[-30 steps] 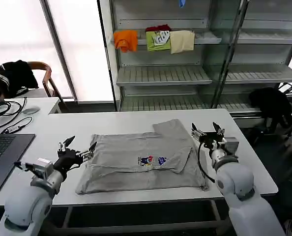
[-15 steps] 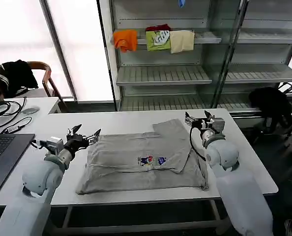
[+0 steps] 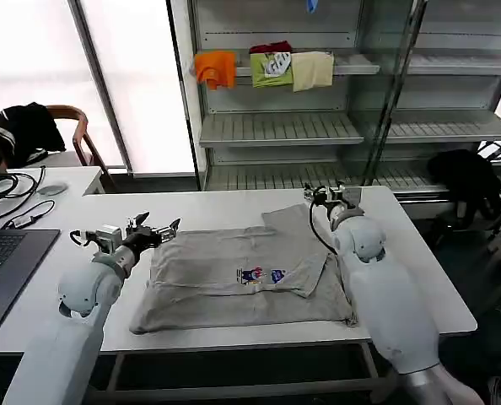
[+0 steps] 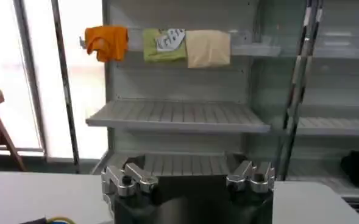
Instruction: Fold and organize the clothes.
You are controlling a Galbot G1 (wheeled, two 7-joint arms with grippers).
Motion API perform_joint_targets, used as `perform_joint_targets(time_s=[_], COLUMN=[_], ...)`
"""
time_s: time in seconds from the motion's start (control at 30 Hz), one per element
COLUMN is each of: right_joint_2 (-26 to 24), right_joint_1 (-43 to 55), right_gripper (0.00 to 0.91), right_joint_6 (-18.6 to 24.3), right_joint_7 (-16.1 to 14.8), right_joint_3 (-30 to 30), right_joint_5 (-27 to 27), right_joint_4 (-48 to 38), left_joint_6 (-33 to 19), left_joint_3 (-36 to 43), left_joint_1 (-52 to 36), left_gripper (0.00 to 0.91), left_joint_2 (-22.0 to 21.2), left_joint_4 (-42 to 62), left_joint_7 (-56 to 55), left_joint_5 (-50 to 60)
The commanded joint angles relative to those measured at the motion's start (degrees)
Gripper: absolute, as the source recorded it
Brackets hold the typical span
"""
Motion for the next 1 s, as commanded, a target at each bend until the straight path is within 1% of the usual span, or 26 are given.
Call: perform_joint_targets(time_s=[0.03,0.2,0.53,0.63,1.0], right_joint_2=[4.2,5.7,7.3,7.9,8.0], right_joint_1=[4.9,6.3,7.0,7.3,7.2], right_gripper=[0.907,0.907,0.907,0.907,0.907], right_joint_6=[0.2,0.8,3.8,4.6,4.8], right_joint_7=[-1.4,-2.3,-4.1,-4.2,-4.2], right_joint_3=[-0.6,-0.1,0.6,0.8,1.2], right_joint_5=[-1.8,-2.1,-3.8,-4.9,-5.3], right_joint_4=[-13.4,-19.0,-25.6,-27.7,-29.2], left_joint_6=[0.0,0.0,-0.2,-0.2,-0.5], left_joint_3=[1.9,2.0,1.7,1.7,1.3], left_joint_1=[-4.0,-5.6,-6.0,-6.5,-6.3], left_gripper=[0.907,0.907,0.907,0.907,0.907], left_joint_2=[-1.0,-2.0,-3.4,-4.0,-4.8], left_joint_4=[8.5,11.9,16.0,16.6,18.2], left_joint_7=[0.5,0.8,1.3,1.4,1.8], left_joint_5=[1.2,1.8,2.9,3.2,4.2])
